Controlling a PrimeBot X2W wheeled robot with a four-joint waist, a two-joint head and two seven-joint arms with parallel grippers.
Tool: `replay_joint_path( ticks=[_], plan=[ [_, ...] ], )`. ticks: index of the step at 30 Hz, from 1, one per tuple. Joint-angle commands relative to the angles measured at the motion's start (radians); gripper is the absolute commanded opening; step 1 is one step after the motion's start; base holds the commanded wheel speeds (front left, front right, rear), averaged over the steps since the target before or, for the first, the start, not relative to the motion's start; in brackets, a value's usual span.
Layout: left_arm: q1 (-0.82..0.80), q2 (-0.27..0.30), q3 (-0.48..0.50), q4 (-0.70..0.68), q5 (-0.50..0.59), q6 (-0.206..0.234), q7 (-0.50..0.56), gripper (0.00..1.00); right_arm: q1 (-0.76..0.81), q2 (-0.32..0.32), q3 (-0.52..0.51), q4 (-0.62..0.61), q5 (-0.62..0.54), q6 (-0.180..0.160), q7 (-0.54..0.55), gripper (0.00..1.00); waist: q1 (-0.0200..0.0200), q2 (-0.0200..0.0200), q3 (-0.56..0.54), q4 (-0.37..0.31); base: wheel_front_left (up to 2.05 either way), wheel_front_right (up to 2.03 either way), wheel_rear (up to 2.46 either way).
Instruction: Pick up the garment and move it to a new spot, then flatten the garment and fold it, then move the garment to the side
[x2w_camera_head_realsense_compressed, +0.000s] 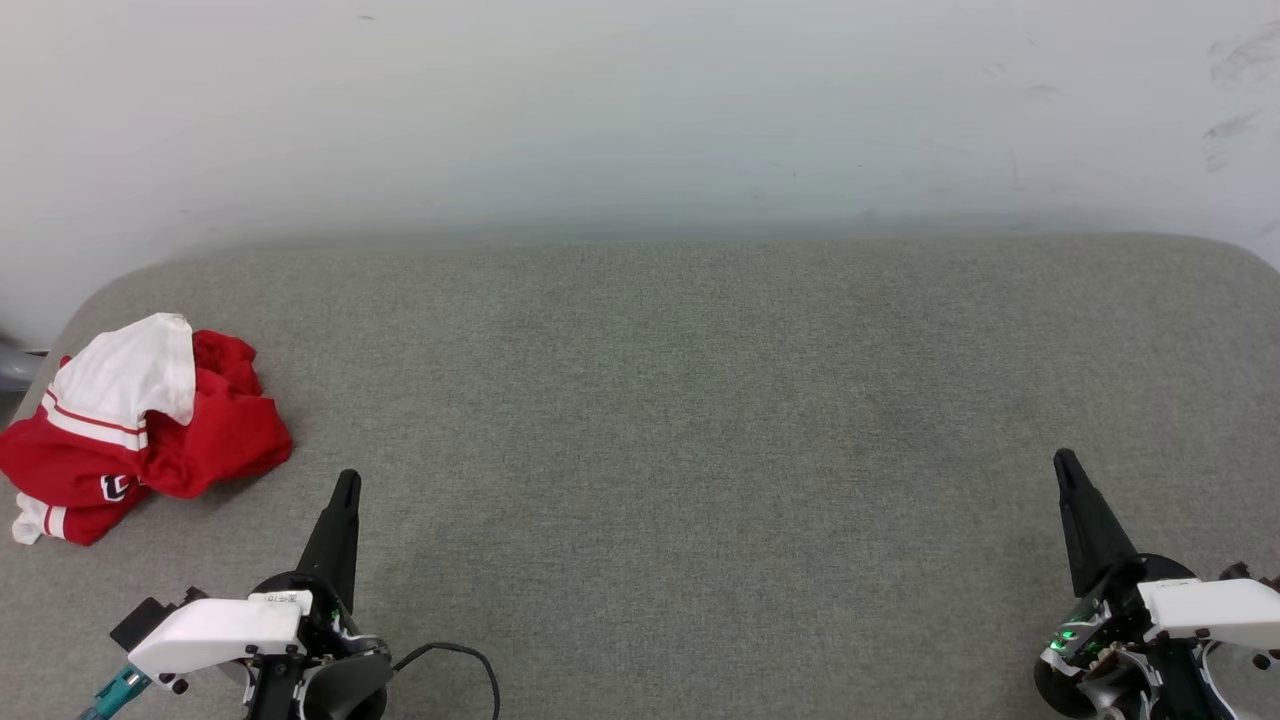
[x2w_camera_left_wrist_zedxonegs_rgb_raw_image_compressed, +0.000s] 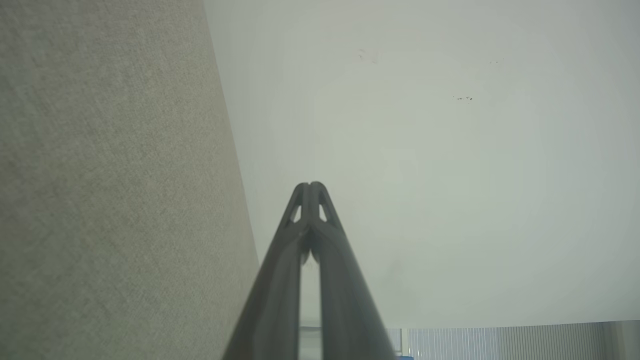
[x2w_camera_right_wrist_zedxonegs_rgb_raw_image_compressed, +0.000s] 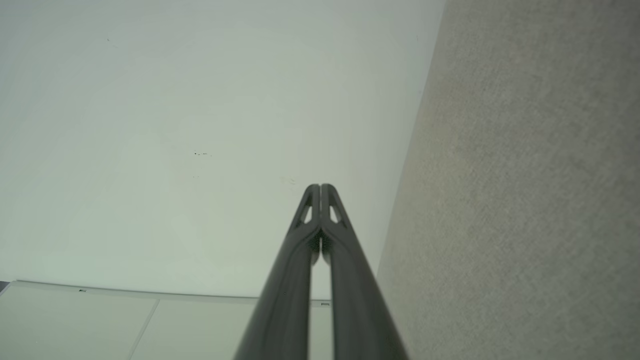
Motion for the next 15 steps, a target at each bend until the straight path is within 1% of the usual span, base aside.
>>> replay_joint_path(
  ticks=[1,15],
  plan=[
    [-0.005,-0.001,0.002,-0.001,0.0,-0.004,0.002,0.0,-0.01,0.003,0.0,0.001,0.004,0.0,0.001,0.0,0.0,0.0,0.0,0.0,0.0,0.0,0.0],
    [-0.005,-0.001,0.002,-0.001,0.0,-0.004,0.002,0.0,-0.01,0.003,0.0,0.001,0.004,0.0,0.001,0.0,0.0,0.0,0.0,0.0,0.0,0.0,0.0]
  ],
)
